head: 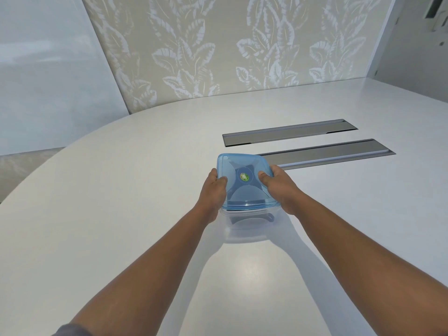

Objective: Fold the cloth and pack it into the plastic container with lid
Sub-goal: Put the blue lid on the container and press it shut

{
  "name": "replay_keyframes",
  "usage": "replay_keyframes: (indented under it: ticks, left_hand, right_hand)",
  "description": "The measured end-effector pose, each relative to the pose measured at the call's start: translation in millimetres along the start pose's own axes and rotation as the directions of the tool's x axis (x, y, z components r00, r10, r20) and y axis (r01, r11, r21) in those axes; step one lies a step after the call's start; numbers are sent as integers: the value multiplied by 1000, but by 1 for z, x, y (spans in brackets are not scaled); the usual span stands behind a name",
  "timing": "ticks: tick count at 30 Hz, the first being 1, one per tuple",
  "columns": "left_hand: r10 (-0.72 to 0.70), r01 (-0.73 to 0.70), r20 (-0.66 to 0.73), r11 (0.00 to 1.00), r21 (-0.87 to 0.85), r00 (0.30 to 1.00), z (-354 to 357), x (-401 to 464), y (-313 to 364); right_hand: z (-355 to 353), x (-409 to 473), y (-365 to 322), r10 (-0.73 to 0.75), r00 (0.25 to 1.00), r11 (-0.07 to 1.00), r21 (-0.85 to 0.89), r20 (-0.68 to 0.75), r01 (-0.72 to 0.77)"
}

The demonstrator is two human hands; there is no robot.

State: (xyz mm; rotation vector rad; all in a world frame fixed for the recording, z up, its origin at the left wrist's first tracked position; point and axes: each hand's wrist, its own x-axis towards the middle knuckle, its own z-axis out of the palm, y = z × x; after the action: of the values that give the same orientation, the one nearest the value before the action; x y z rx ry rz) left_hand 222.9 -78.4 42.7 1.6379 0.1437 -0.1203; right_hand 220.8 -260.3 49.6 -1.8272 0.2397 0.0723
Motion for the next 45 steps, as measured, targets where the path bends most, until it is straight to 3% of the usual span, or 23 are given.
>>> replay_keyframes:
  ticks: [14,20,29,35,45]
  left_hand:
    - [91,-92,42,996,18,995,-4,-8,-10]
    - [46,-44,41,998,-47,998,-6,-12,-9]
    - [41,-38,25,993,-113,999,-9,-12,-14]
    - [49,-45,38,993,-108,998,-12,-13,-16]
    - [73,-62,115,994,-94,991,-17,-12,-20]
  right_hand:
    - [-3,-12,3,-40,998,998,-50,56,43]
    - [-2,-18,1,-46,992,997,-64,121,54]
    - [-8,-17,10,-46,984,985,172,173,15]
    - [-1,-26,17,-170,976,985,2,139,171]
    - [1,-23,9,-190,971,917,-328,146,228]
